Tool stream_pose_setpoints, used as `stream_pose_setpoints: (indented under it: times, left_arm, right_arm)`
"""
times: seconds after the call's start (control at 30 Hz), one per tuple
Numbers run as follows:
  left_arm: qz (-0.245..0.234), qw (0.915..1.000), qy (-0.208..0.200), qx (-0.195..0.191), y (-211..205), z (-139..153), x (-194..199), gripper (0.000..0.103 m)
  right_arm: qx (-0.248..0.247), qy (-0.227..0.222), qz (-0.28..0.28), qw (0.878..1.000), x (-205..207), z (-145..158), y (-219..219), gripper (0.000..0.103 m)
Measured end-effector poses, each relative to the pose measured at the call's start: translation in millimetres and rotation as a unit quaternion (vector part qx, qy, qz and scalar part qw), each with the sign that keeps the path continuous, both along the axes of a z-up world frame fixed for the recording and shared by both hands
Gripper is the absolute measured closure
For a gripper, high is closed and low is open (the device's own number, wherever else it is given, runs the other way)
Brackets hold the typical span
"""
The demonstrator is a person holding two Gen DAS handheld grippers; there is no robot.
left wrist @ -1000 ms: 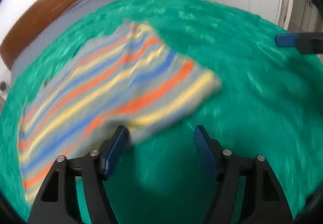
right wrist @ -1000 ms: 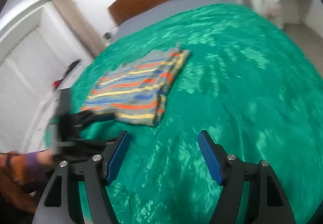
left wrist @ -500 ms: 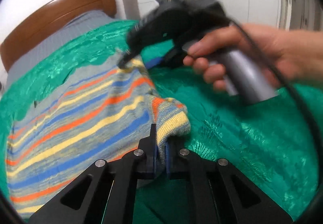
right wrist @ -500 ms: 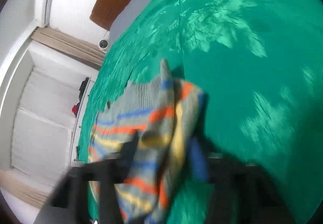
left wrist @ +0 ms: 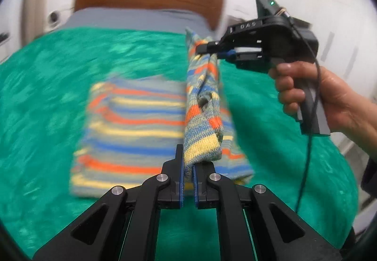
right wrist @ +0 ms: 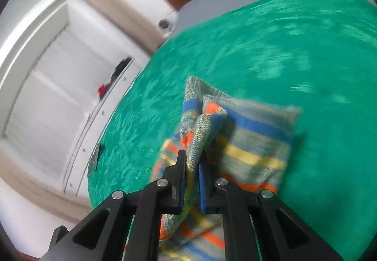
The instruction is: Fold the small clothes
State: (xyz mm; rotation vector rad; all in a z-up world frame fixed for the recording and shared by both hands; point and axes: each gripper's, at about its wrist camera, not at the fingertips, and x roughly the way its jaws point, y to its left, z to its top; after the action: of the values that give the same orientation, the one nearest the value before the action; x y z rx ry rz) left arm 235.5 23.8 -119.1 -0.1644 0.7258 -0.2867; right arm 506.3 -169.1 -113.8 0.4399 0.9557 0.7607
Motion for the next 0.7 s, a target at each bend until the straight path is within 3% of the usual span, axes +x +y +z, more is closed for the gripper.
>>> stream_pose_setpoints:
  times: [0.17, 0.23, 0.3, 0.33, 0.4, 0.43, 0.47, 0.63, 0.7]
  left_arm:
    - [0.058, 0.9979, 0.029, -0.004, 52.0, -18.8, 12.0, 0.099]
    - [0.069, 0.9966, 0.045, 0.000, 62.0, -27.3, 18.4, 0.097]
    - [0.077, 0.9953, 0.059, 0.000, 73.9, -32.7, 11.2, 0.089]
    - [0.078, 0.9950, 0.062, -0.001, 79.7, -35.3, 3.7, 0.084]
    - [0.081, 0.9949, 0.059, -0.002, 86.3, -32.8, -7.8, 0.061]
    - [0.081, 0.9952, 0.055, -0.004, 87.1, -31.1, -10.6, 0.042]
    - [0.080, 0.9958, 0.043, -0.012, 89.6, -28.9, -15.2, 0.031]
    - [0.081, 0.9959, 0.034, -0.023, 91.2, -19.8, -10.3, 0.027]
    - [0.110, 0.9932, 0.039, -0.009, 93.8, -23.6, -7.5, 0.027]
  right_arm:
    - [-0.031, 0.007, 0.034, 0.999, 20.9, -24.6, 99.0, 0.093]
    - [-0.025, 0.020, 0.039, 0.999, 23.8, -39.5, 119.4, 0.092]
    - [-0.003, 0.047, 0.048, 0.998, 21.6, -58.2, 135.4, 0.085]
    - [0.012, 0.054, 0.046, 0.997, 20.9, -62.2, 136.7, 0.075]
    - [0.036, 0.048, 0.040, 0.997, 14.0, -60.9, 133.0, 0.060]
    - [0.037, 0.036, 0.035, 0.998, 9.4, -55.4, 127.2, 0.059]
    - [0.031, 0.028, 0.031, 0.999, 5.8, -50.5, 125.3, 0.059]
    - [-0.053, -0.036, 0.037, 0.997, -44.5, -16.3, 81.6, 0.058]
    - [-0.070, -0.057, 0.050, 0.995, -75.0, -9.4, 65.5, 0.058]
